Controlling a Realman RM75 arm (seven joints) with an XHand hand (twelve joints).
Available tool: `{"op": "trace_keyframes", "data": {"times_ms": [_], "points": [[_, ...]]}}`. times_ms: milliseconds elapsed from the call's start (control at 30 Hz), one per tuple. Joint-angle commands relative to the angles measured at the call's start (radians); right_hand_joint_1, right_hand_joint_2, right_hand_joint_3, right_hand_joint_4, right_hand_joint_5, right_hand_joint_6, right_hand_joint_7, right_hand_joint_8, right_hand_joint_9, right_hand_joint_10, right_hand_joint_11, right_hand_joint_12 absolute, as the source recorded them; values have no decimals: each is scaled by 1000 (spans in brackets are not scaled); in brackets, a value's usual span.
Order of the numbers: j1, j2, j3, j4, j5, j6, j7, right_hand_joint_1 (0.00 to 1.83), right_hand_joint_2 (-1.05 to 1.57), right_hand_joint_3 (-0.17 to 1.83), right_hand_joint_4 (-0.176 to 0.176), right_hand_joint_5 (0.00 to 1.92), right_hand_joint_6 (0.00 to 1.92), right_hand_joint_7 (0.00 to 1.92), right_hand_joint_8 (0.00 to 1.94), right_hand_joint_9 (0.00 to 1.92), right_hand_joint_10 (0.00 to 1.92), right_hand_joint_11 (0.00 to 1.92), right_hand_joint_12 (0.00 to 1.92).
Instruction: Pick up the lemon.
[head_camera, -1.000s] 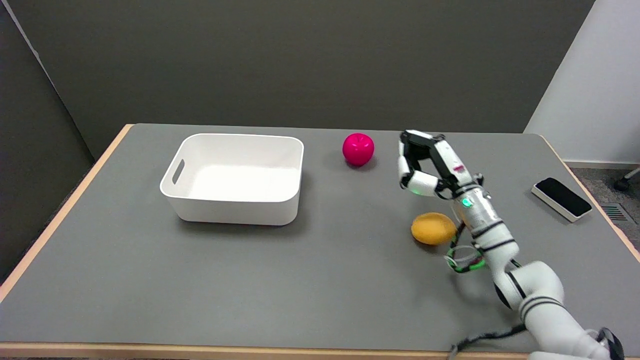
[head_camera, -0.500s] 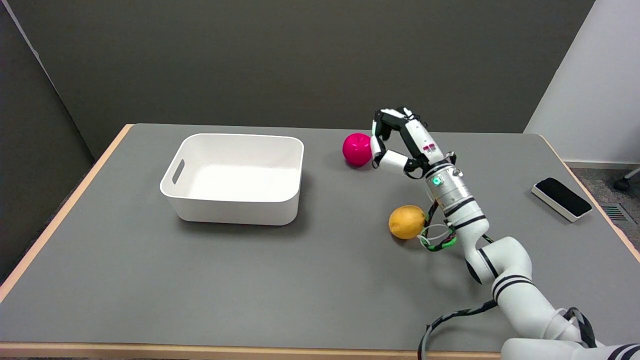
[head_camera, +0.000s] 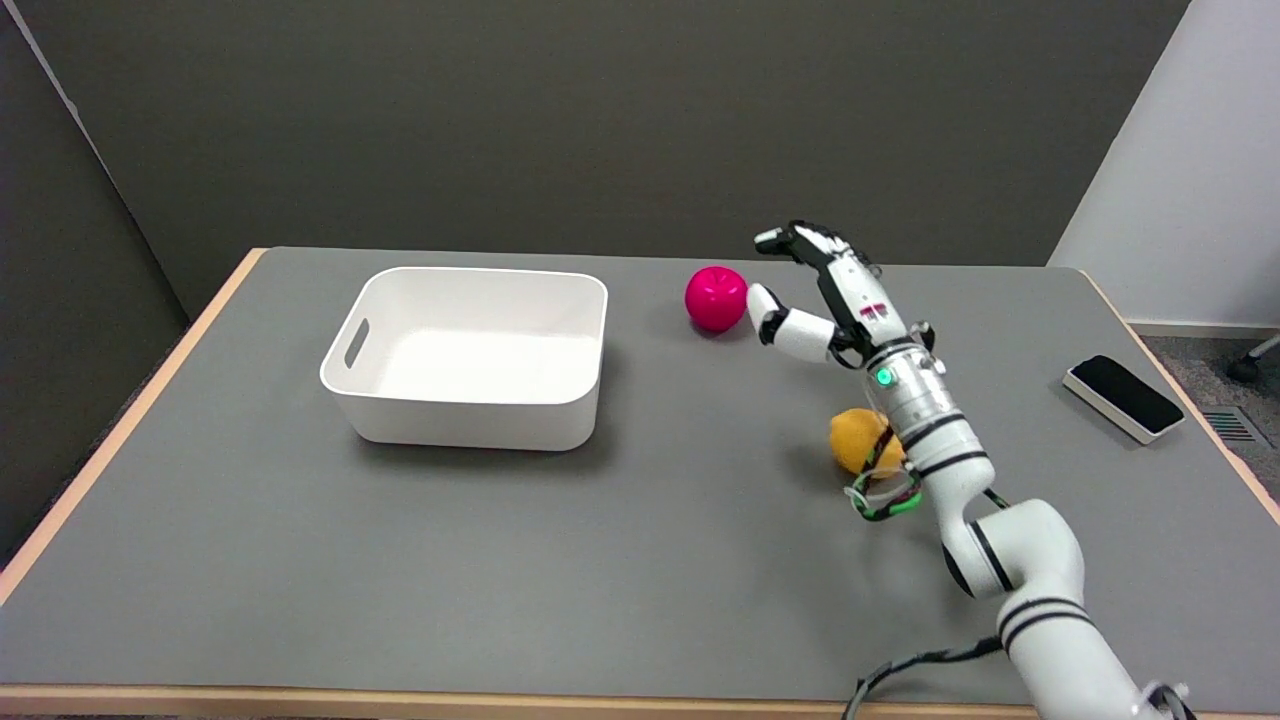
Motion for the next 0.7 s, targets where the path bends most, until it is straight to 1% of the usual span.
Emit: {"op": "trace_keyframes", "data": {"times_ms": [33, 133, 300, 467, 600, 700], "points": [[-173, -48, 168, 9, 0, -55, 86, 501, 792, 969, -165, 231, 733, 332, 739, 185, 749, -1, 1240], [-174, -36, 210, -62, 0, -139, 127, 501, 782, 965, -161, 244, 724, 334, 731, 184, 747, -1, 1225], [-179, -5, 263, -180, -2, -338, 199, 496, 766, 960, -157, 257, 695, 338, 714, 185, 751, -1, 1199], [-199, 4, 287, -212, -2, -506, 236, 493, 762, 955, -151, 268, 679, 346, 697, 208, 785, -1, 1184], [-247, 7, 298, -228, -2, -580, 230, 505, 765, 947, -141, 275, 683, 368, 684, 228, 810, 0, 1189], [-292, 16, 298, -282, -2, -632, 227, 553, 802, 828, -134, 276, 670, 374, 673, 214, 855, -1, 1207]]}}
